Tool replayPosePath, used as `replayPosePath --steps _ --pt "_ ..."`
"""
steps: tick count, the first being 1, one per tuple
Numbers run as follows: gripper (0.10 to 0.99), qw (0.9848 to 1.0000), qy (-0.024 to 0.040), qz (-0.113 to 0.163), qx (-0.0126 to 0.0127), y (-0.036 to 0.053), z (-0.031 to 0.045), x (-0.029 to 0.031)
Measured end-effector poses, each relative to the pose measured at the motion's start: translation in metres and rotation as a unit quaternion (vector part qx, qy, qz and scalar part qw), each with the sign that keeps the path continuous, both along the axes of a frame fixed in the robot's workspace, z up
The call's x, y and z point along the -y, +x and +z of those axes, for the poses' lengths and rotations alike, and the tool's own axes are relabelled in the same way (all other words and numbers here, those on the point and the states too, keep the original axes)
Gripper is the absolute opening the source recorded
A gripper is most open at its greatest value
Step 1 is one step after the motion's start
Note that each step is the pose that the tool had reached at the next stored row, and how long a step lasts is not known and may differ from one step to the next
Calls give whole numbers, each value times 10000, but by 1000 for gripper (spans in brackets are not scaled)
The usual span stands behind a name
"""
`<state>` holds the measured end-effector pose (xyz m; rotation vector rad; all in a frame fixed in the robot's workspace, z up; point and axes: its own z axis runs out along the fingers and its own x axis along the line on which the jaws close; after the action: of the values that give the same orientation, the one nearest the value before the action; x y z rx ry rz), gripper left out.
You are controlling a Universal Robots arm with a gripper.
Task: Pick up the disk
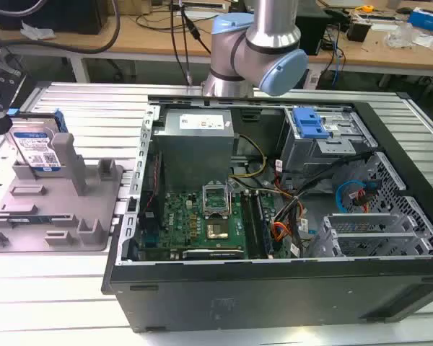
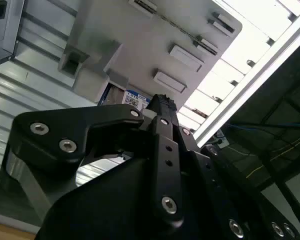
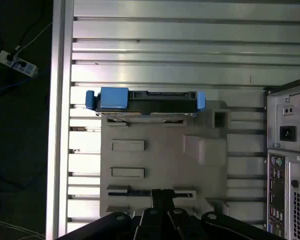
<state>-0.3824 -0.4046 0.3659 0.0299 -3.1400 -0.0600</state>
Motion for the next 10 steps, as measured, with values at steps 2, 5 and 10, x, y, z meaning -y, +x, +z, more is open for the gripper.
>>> replayPosePath --steps 2,5,10 --pt "106 10000 0 0 0 0 0 0" --pt "106 10000 0 0 0 0 0 0" --pt "106 9994 0 360 0 0 0 0"
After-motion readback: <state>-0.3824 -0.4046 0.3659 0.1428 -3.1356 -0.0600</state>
